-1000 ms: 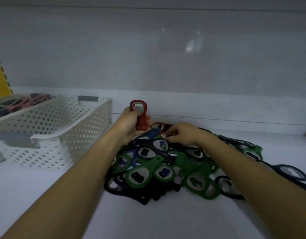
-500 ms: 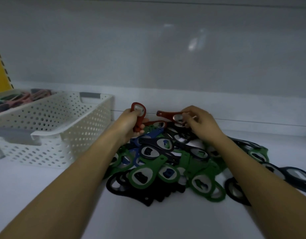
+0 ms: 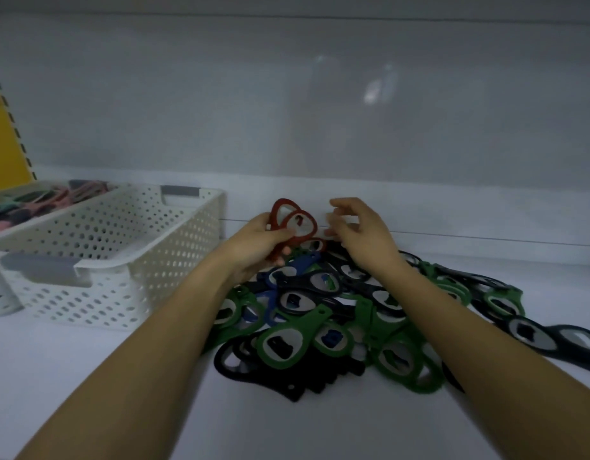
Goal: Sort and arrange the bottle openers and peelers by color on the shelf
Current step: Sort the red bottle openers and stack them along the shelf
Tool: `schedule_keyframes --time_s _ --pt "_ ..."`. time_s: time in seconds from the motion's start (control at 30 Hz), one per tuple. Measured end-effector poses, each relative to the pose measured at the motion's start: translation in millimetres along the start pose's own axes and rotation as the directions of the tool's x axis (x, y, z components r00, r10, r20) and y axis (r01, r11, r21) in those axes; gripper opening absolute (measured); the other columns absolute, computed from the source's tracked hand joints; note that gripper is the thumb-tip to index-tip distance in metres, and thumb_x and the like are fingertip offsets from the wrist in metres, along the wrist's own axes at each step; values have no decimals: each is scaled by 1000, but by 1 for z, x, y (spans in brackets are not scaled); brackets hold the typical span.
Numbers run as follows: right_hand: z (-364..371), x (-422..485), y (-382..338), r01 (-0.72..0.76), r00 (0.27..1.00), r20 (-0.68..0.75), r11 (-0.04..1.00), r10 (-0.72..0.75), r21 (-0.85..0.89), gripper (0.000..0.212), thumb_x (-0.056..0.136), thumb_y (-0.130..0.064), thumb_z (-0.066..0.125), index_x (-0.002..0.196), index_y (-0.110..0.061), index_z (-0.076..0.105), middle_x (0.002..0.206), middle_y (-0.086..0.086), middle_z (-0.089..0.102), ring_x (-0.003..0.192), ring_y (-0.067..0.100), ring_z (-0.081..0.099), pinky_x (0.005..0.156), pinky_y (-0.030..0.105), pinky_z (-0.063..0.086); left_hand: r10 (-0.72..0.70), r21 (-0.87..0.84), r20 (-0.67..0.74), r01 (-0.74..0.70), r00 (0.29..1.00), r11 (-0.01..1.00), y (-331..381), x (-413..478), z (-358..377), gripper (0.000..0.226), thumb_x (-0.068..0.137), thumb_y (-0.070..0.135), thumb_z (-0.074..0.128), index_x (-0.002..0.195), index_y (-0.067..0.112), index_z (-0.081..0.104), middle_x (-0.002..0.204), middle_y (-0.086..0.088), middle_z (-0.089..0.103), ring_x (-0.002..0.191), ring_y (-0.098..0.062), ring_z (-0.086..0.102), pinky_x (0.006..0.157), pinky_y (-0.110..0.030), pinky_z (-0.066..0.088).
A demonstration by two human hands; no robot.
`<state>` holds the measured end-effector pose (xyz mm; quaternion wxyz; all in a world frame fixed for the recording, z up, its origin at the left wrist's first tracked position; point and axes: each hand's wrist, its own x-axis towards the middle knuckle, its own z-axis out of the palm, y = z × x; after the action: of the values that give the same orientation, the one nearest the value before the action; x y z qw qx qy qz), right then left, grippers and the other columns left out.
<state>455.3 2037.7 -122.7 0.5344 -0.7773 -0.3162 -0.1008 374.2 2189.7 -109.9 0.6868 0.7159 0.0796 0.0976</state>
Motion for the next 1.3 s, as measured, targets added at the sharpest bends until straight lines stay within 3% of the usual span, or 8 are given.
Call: schedule_keyframes --time_s 0.13,0.2,0.5,0.73,0.83,0.97,1.13,1.3 --pt "6 6 18 129 934 355 881 47 -455 42 99 -10 31 140 -13 38 145 7 40 129 23 41 105 24 27 -100 -174 -113 79 989 982 -2 7 -6 10 98 10 42 104 6 50 83 -12 59 56 -11 46 45 -20 49" --pt "12 5 27 234 864 494 790 99 -567 47 96 -5 31 142 -14 35 142 13 44 124 29 45 103 32 35 -146 -223 -100 121 984 967 -2 7 -6 13 99 10 39 94 9 51 85 -12 64 53 -10 46 46 -22 50" --pt "-3 10 31 149 907 349 594 236 -790 37 94 -34 48 129 -22 51 133 11 40 123 31 33 104 38 33 -123 -313 -86 90 989 946 4 5 -10 8 97 12 42 94 16 49 81 -6 59 56 -11 41 54 -24 38" --pt "-8 4 38 14 981 163 806 103 -592 32 86 -18 61 116 -12 53 114 11 54 106 27 50 82 27 42 -230 -401 2 211 973 891 1 5 -14 27 99 30 39 97 9 57 88 -7 63 65 -13 51 64 -27 44" --pt "-14 1 30 -152 988 -27 977 150 -147 30 87 -4 57 114 -15 52 105 6 57 91 18 56 64 12 43 -226 -386 8 212 974 898 0 5 -14 25 99 27 40 111 8 52 94 -8 64 73 -15 56 70 -30 47" --pt "-29 -2 7 -251 968 126 838 217 485 19 86 0 58 94 -16 61 88 5 66 81 17 63 72 20 53 -195 -360 25 191 980 913 0 3 -12 23 99 24 43 111 6 51 96 -11 64 81 -18 63 72 -35 53" --pt "-22 -3 -7 -136 955 290 964 65 229 17 85 -6 62 91 -22 64 88 -2 68 81 10 63 75 19 51 -69 -178 283 123 957 976 3 -6 -4 29 95 23 48 117 6 56 102 -14 69 85 -22 69 74 -35 59" --pt "-32 -2 -20 -83 954 299 958 -3 276 19 86 -2 60 93 -20 63 93 0 67 82 10 65 74 22 53 3 -160 427 73 904 984 7 -12 4 33 93 19 47 124 12 55 109 -14 68 93 -28 69 78 -37 58"
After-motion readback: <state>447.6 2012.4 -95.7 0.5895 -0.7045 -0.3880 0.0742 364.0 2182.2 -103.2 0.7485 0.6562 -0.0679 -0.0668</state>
